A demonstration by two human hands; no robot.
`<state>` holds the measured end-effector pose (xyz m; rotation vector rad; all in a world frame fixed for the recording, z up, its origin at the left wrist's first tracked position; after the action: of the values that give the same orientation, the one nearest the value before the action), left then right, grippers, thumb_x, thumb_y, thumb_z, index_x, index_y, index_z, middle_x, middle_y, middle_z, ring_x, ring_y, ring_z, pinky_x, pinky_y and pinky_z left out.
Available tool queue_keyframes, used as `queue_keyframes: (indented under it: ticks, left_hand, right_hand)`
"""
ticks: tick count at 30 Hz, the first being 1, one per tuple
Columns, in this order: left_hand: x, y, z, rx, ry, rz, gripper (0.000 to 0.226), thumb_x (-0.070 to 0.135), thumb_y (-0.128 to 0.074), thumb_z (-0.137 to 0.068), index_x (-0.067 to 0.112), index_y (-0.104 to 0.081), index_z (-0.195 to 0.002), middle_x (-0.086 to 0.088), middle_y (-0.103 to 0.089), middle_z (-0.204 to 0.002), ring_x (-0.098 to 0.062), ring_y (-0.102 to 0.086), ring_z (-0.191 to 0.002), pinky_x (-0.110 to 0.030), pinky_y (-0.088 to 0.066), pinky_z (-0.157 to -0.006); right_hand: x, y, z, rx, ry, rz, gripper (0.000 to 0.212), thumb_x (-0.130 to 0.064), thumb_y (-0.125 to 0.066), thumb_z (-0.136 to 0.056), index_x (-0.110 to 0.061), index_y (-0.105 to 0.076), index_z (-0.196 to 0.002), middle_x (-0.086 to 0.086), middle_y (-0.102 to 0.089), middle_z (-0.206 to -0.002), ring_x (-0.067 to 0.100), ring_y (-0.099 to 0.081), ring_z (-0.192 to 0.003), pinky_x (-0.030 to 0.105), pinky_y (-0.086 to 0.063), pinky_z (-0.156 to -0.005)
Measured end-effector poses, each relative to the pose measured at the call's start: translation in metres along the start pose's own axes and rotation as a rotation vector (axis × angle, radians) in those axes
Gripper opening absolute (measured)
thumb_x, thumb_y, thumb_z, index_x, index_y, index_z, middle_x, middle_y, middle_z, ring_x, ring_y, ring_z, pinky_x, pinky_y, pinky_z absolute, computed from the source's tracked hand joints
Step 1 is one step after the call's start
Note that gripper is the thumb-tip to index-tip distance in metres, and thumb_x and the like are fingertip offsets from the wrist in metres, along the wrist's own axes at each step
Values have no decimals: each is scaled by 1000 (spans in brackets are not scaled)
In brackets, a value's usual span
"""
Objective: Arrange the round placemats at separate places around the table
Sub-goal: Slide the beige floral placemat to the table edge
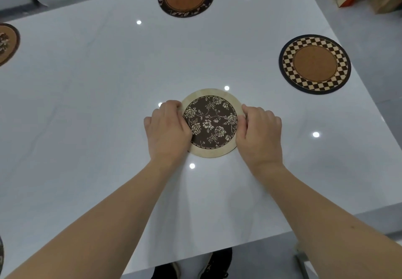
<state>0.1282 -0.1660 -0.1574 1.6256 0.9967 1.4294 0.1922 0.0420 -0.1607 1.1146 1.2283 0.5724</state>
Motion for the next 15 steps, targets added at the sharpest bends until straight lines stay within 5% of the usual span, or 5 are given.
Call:
queue_keyframes:
  ticks: [8, 15]
  left_hand:
    - [3, 7, 3, 40, -10, 50, 20, 16, -39, -89, 17, -56, -98, 1, -63, -90, -24, -54, -86, -35, -30, -85]
    - [3, 11, 41, 4, -16, 134, 20, 11, -42, -85, 12, -59, -96, -4, -66, -84, -28, -54, -84, -37, -32, -85]
  right_hand:
    - [0, 7, 4, 66, 13, -73, 25, -27, -40, -96, -15, -60, -104, 2, -66, -94, 27, -54, -88, 38, -34, -86]
    - [12, 18, 36, -45, 77, -207, 19, -25, -46, -95, -12, -61, -99, 1, -62, -79, 27, -54, -81, 43, -39, -89]
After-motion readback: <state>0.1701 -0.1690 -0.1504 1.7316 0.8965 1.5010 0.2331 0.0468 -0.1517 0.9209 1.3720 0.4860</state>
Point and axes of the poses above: each hand's wrist, its own z-axis away from the middle knuckle, its own y-axis out of the back of the hand, x = y × z, the point moved 10 cm from there along -z, towards the middle knuckle
